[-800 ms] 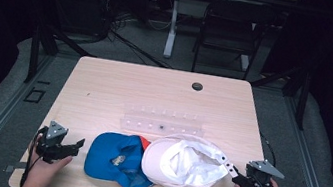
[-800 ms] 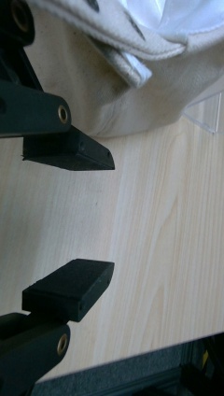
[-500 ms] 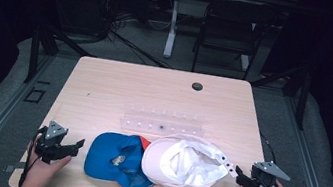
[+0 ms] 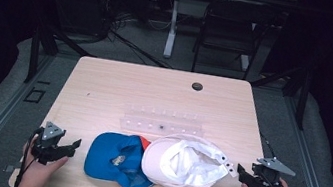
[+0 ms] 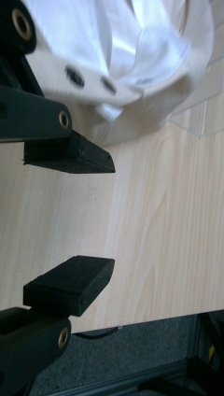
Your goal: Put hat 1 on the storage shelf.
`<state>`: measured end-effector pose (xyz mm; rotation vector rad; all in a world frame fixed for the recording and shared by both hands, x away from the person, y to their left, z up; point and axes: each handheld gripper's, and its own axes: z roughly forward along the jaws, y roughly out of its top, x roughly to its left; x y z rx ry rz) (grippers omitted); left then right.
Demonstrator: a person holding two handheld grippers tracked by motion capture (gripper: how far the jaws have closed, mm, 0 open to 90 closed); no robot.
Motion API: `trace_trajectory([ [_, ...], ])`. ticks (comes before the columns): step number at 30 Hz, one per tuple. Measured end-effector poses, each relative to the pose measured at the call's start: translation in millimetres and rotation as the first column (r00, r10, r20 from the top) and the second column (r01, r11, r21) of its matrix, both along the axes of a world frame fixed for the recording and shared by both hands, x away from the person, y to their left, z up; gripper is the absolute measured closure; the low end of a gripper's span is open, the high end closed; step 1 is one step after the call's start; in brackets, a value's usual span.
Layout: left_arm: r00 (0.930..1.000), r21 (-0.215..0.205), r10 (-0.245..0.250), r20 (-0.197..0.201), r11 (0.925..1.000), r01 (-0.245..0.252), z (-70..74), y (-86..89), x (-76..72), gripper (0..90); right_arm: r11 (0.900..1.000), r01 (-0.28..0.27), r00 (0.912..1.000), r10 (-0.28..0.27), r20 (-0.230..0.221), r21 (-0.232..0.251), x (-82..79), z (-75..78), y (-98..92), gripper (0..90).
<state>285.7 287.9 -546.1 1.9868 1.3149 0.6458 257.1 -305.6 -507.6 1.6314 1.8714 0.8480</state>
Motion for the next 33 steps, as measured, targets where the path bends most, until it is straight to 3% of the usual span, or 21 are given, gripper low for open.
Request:
trace_trajectory([
  [3, 1.0000, -0.001, -0.002, 0.001, 1.0000, 0.002, 0.0, 0.3, 0.4, 32.8, 1.000, -0.029, 0.9995, 0.029, 0.009, 0.006, -0.9, 13.1, 3.0, 48.3],
  [9, 1.0000, -0.006, -0.001, -0.002, 1.0000, 0.001, 0.9, -0.5, -0.1, 32.8, 0.998, -0.064, 0.9974, 0.064, -0.031, 0.003, 0.6, 32.3, 6.0, 50.4],
  [12, 1.0000, 0.003, -0.001, -0.002, 1.0000, 0.001, -0.9, -1.9, 0.1, 32.8, 0.995, -0.090, 0.9944, 0.092, -0.053, 0.032, 3.3, 39.7, 7.3, 50.9],
  [19, 0.9999, 0.006, -0.006, -0.016, 1.0000, 0.006, -4.3, -3.8, 1.2, 32.8, 0.989, -0.146, 0.9858, 0.144, -0.087, -0.020, 8.1, 53.4, 19.6, 53.0],
  [21, 0.9998, 0.005, -0.009, -0.018, 0.9999, 0.009, -5.0, -3.9, 1.3, 32.8, 0.983, -0.178, 0.9792, 0.172, -0.107, -0.047, 11.8, 59.0, 26.4, 52.7],
  [28, 0.9997, 0.003, -0.008, -0.024, 1.0000, 0.008, -6.8, -4.3, 2.2, 32.9, 0.973, -0.228, 0.9572, 0.221, -0.187, -0.021, 22.5, 67.1, 38.1, 51.9],
  [33, 0.9996, 0.005, -0.013, -0.023, 0.9999, 0.013, -7.7, -4.8, 2.5, 32.9, 0.976, -0.211, 0.9354, 0.218, -0.278, 0.056, 32.7, 64.4, 39.9, 51.8],
])
